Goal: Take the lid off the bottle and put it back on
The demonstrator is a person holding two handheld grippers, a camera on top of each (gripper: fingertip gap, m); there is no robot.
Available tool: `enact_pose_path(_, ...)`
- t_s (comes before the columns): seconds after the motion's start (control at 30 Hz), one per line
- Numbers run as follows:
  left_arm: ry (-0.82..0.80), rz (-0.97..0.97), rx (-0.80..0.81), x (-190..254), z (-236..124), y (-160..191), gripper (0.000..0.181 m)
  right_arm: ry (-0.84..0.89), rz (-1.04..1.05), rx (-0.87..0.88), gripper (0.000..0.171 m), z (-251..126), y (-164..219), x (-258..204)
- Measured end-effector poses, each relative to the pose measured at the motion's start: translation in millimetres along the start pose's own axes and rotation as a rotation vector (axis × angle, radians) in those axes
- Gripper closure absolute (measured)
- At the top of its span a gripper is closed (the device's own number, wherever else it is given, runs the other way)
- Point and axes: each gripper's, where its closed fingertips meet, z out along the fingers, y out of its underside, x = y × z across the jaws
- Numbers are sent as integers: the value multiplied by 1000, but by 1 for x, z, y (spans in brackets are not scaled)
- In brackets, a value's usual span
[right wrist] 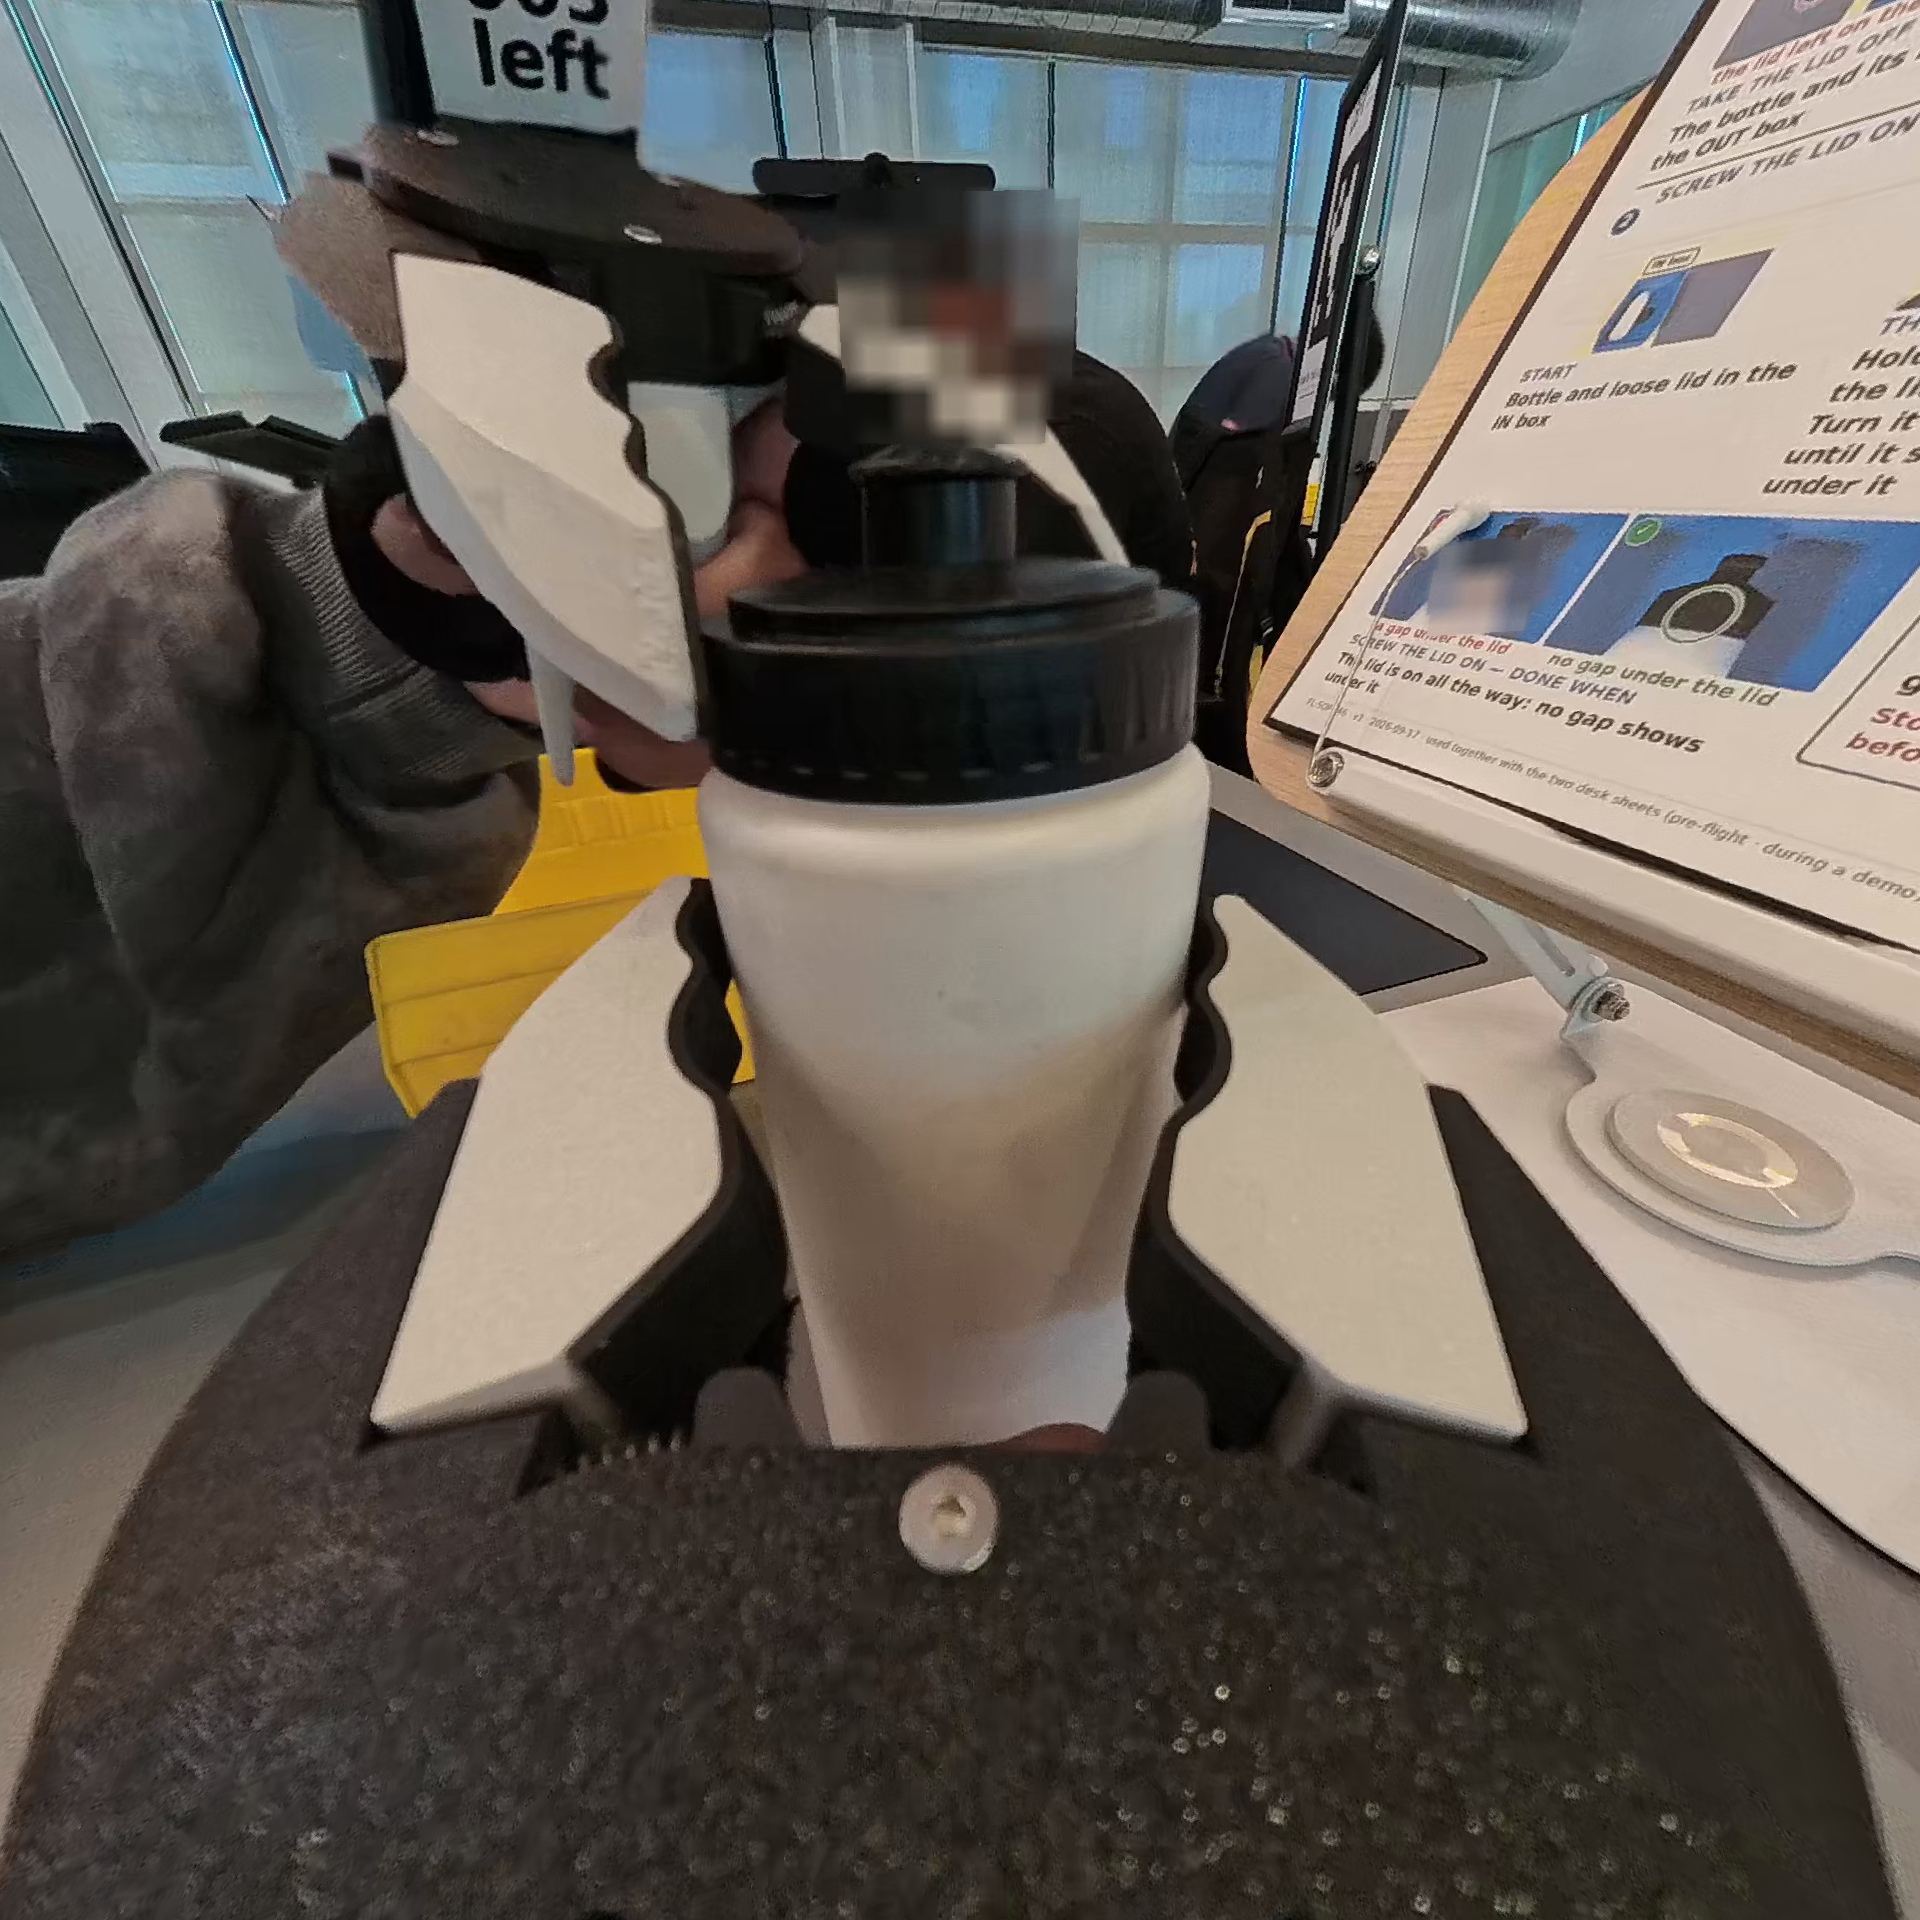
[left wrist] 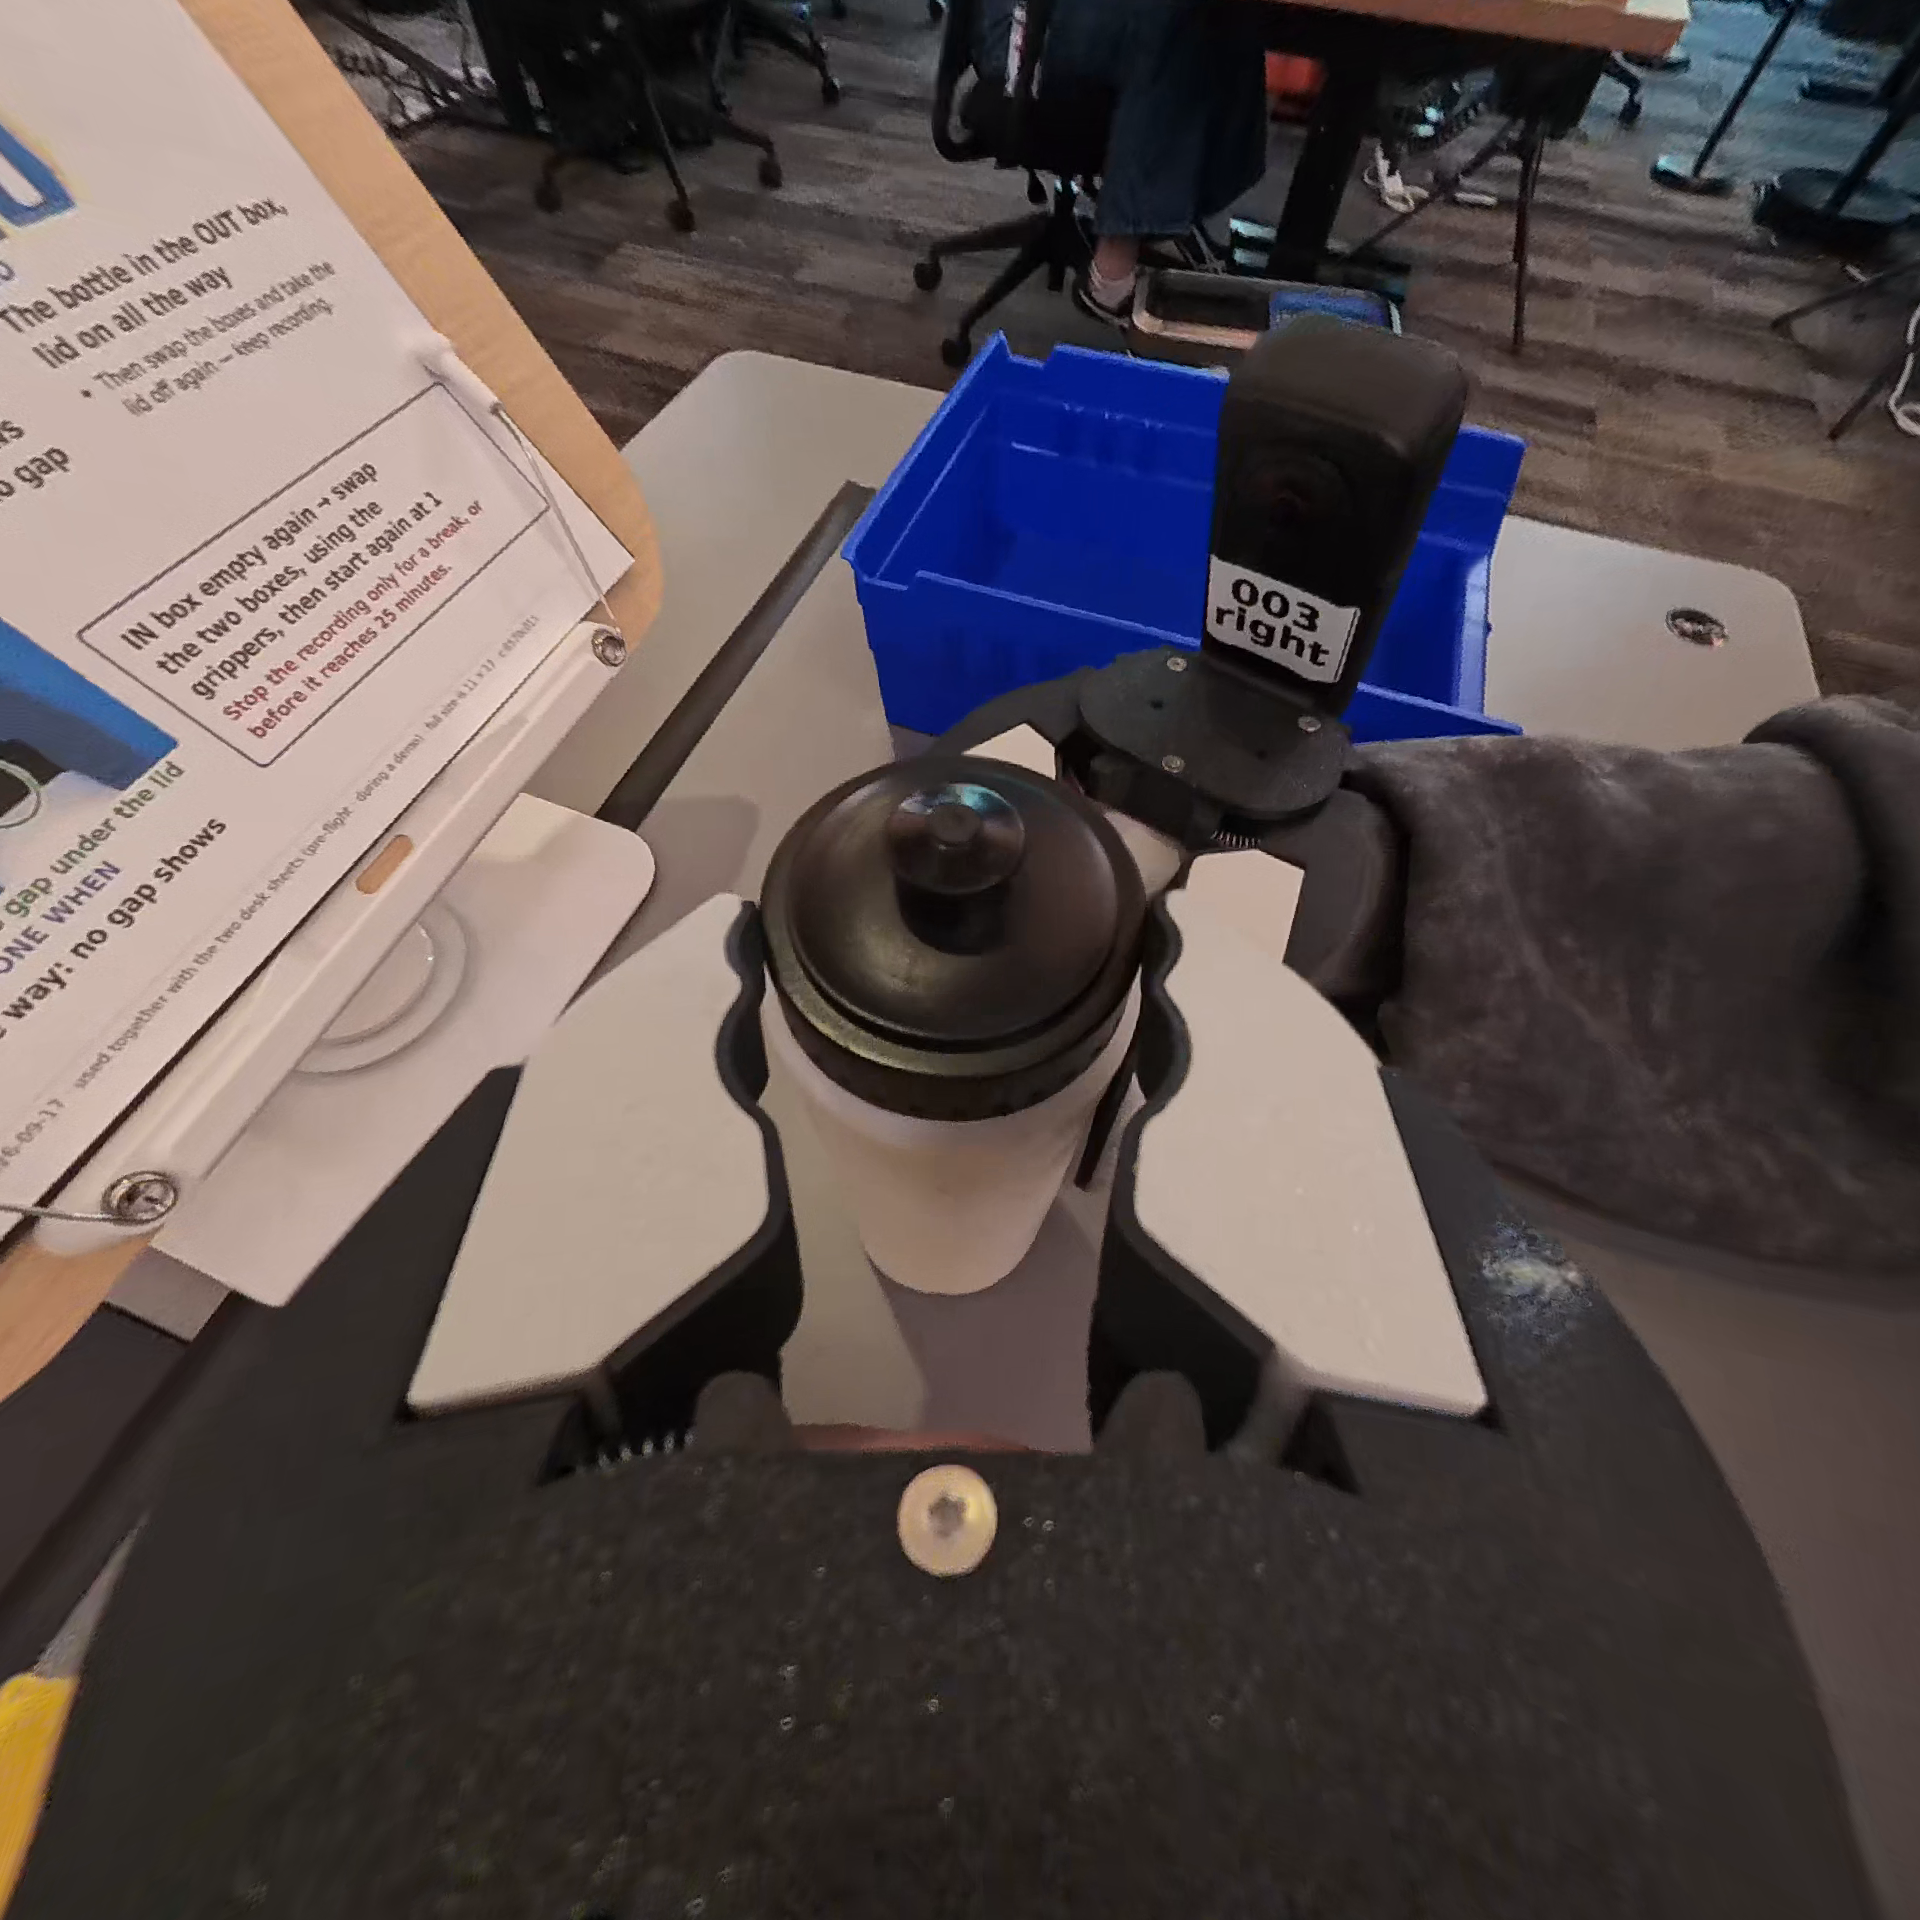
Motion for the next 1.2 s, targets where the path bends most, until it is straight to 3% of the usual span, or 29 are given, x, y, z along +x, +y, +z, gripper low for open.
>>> enact_pose_path(0.17, -197, -81, 62, -1, -2, 0, 112, 2, -11, -1, 87, 1, 0, -2)
enact_pose_path(0.3, -436, -183, 153, -3, -2, -1, 112, 3, -15, -2, 87, 1, 1, -2)
enact_pose_path(0.53, -846, -371, 160, -7, -4, -1, 112, 11, -15, 4, 87, 1, 0, -1)
enact_pose_path(0.63, -890, -369, 192, -8, -5, -1, 112, 10, -17, -2, 87, 1, 0, -1)
enact_pose_path(0.73, -811, -329, 163, -7, -4, -1, 113, 18, -10, 0, 87, 1, 0, 0)
enact_pose_path(0.87, -436, -224, 100, 12, -13, -2, 103, 5, -7, 1, 87, 1, 0, -1)
enact_pose_path(1.03, -121, 22, -53, 14, -43, 6, 97, 3, -7, 10, 87, 2, 0, -2)
enact_pose_path(1.2, 84, -13, -75, 4, -25, 1, 89, 1, -7, 10, 87, 2, 0, -2)
